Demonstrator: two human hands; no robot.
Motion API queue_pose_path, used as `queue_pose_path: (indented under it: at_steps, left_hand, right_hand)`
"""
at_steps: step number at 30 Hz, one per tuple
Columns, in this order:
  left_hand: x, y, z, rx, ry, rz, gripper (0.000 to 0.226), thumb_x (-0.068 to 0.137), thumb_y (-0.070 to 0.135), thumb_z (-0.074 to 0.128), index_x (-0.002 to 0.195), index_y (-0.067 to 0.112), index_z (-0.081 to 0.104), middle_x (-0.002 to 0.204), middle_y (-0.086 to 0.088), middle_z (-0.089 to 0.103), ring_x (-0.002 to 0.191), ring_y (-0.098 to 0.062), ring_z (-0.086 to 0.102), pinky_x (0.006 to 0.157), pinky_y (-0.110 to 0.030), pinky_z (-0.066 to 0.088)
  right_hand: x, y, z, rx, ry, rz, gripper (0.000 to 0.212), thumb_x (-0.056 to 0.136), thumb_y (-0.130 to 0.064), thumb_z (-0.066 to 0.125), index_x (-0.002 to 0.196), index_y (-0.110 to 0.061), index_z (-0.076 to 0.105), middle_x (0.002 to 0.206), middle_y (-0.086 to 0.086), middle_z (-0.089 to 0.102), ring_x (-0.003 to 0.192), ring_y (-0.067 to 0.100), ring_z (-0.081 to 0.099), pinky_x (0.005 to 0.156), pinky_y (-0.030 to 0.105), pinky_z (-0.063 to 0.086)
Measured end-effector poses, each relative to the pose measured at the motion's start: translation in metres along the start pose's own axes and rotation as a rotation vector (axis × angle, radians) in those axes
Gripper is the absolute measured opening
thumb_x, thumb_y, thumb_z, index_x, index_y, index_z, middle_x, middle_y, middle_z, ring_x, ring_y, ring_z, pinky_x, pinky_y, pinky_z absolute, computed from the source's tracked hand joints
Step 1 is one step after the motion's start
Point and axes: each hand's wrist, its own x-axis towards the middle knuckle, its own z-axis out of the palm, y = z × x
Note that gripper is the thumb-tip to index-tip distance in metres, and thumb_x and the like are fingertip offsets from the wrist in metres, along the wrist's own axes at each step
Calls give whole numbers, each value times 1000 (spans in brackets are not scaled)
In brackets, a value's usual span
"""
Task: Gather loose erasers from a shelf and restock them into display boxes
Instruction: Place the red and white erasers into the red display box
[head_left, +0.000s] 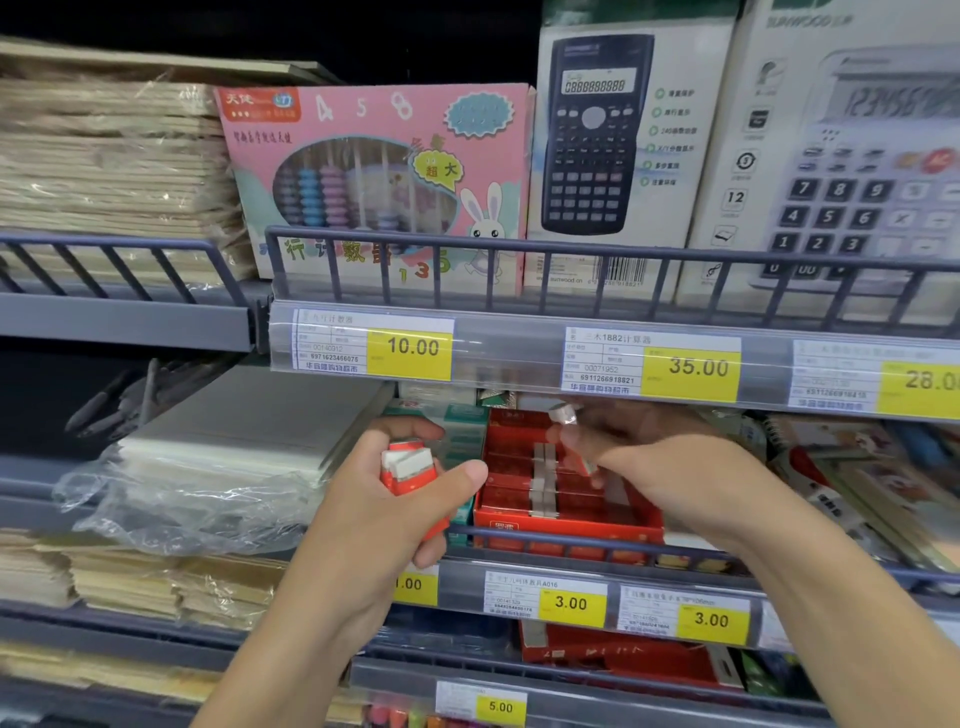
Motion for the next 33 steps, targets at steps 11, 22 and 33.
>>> queue_pose_path:
  at_steps: [11,22,33]
  left_hand:
    - [7,-1,0,-179,-60,-93,46,67,10,76,110,11,60,78,-6,67,64,-14,61,55,-26,51]
    - [-4,9,-2,-105,-139,-42,26,73,37,85,94,26,76,97,-17,78,63,-18,64,61,-24,56]
    - [-7,9,5,-21,-188,3,22,73,34,85,93,30,78,100,-13,79,93,-29,78,49,-26,53]
  right_hand:
    - [11,13,-3,-639,-75,-27,34,93,-38,65,125,-44,59,129,-18,53,116,8,53,94,19,40]
    - [22,24,3,-609,-55,-117,14,90,-34,73,103,-36,72,106,-17,52,103,8,48,95,26,40]
    - [-17,-21,9,-204,-109,-351,45,93,-37,68,119,-70,51,91,-29,68,69,4,64,66,18,52]
